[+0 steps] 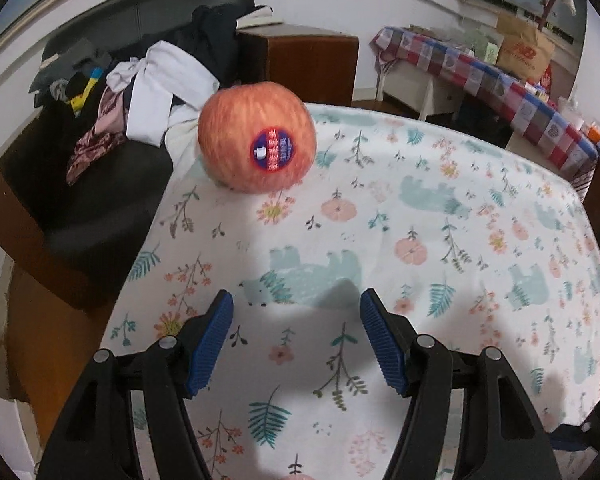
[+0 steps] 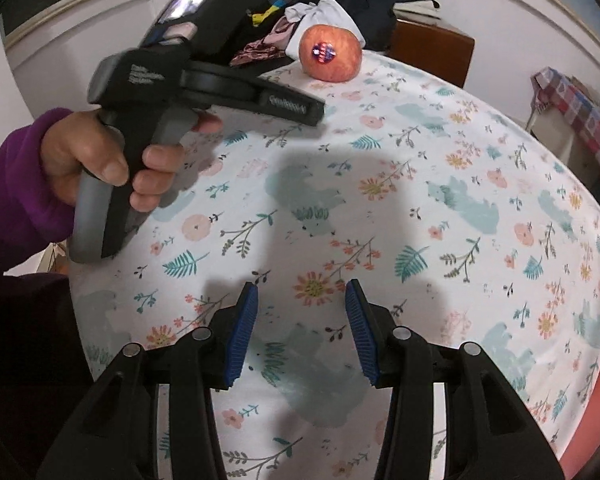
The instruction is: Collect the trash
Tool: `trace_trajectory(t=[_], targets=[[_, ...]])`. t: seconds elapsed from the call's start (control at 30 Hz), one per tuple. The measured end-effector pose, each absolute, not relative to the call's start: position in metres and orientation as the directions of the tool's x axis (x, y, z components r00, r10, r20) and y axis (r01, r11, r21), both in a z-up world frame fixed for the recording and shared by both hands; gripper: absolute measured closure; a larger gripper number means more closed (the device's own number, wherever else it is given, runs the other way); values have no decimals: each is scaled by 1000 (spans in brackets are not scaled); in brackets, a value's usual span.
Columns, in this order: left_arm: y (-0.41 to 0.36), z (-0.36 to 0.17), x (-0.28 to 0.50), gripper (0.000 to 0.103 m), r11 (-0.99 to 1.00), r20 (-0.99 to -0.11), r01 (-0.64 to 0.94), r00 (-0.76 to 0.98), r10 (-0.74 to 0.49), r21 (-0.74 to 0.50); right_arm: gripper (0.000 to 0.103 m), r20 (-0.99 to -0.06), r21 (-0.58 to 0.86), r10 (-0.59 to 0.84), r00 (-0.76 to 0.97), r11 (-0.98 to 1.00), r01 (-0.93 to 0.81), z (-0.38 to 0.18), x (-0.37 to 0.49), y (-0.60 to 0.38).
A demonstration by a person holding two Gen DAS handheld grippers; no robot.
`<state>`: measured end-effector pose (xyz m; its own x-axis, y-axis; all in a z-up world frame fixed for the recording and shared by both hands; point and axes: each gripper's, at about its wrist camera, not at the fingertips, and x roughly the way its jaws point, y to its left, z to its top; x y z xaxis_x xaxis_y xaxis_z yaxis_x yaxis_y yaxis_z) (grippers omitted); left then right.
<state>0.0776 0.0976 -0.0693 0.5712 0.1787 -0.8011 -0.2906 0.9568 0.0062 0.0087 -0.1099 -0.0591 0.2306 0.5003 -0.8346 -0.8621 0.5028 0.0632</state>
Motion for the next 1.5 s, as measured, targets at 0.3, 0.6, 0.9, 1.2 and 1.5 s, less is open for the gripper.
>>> trace_trajectory(t=[0.3,0.6,0.9,1.2,1.5], targets=[[93,-71,86,33,953,-806,-300,557,202,31,23,-820,42,505,270,523,-851,-66,27,-106],[96,-73,91,24,945,-811,-326,545,212,27,4,-829,40,482,283,557,-830,-70,37,-109],[96,-73,91,24,945,-811,-326,546,211,27,3,-829,47,485,278,557,-829,-71,38,-107],[96,-74,91,24,945,-811,-326,546,211,26,3,-829,48,486,278,556,-830,-71,41,-109],[97,-74,91,24,945,-811,-326,546,211,27,3,-828,48,486,278,557,-829,-71,39,-108]])
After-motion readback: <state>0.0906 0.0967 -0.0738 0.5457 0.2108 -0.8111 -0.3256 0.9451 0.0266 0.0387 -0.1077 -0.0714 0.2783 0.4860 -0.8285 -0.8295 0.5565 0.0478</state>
